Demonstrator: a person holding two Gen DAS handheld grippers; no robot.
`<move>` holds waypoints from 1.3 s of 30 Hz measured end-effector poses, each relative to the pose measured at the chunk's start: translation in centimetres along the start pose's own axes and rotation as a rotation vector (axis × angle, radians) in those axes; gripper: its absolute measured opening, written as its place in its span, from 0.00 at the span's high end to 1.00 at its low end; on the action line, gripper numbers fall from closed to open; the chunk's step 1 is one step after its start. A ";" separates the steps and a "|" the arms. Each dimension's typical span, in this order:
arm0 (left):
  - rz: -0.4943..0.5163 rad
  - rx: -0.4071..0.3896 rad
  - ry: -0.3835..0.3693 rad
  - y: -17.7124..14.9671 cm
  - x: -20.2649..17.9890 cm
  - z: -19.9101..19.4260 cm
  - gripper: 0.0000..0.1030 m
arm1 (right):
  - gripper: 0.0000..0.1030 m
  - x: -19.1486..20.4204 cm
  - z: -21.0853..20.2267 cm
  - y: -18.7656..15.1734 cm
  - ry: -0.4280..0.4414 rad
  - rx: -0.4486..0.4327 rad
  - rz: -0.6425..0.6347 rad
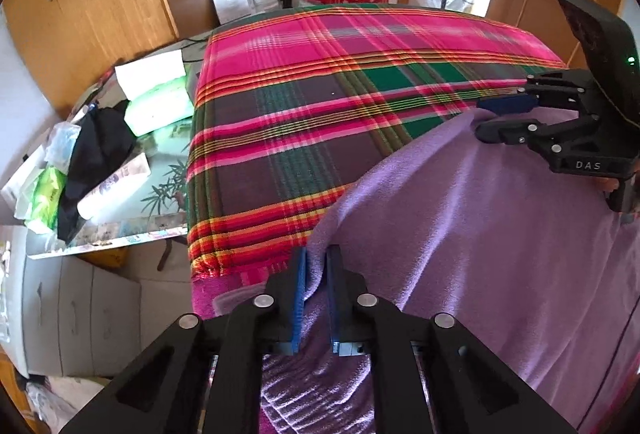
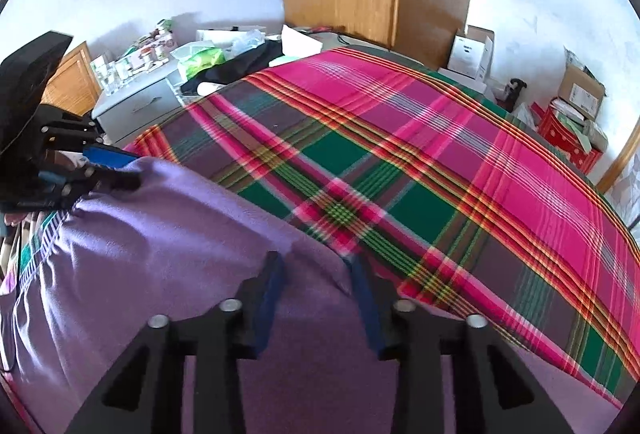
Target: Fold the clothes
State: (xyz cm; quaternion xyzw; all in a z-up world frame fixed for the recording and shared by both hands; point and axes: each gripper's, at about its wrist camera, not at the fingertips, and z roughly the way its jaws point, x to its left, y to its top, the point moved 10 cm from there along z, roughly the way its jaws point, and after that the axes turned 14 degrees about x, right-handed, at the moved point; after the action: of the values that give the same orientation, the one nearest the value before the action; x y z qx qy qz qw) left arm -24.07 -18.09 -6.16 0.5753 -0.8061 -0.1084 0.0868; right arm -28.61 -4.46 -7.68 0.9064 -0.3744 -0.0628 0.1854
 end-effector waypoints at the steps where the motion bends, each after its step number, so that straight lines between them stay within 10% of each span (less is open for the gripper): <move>1: -0.015 -0.001 -0.006 0.0 0.2 0.0 0.92 | 0.76 0.2 0.0 0.0 0.001 -0.001 -0.002; 8: -0.058 -0.024 0.008 -0.3 0.6 -0.4 0.94 | 0.93 0.0 -0.6 -0.6 -0.016 -0.017 0.043; 34: -0.056 -0.109 0.086 -1.7 0.5 -3.1 0.97 | 0.94 2.9 -5.6 -3.4 -0.083 -0.108 0.049; 39: -0.044 -0.119 0.066 -1.2 0.6 -3.0 0.85 | 0.94 3.5 -5.5 -3.9 -0.097 -0.088 0.031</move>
State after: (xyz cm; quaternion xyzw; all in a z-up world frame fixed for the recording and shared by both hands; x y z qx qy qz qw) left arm -22.35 -19.29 -3.60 0.5899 -0.7821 -0.1389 0.1451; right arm -22.15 -2.75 -4.04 0.8874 -0.3936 -0.1200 0.2077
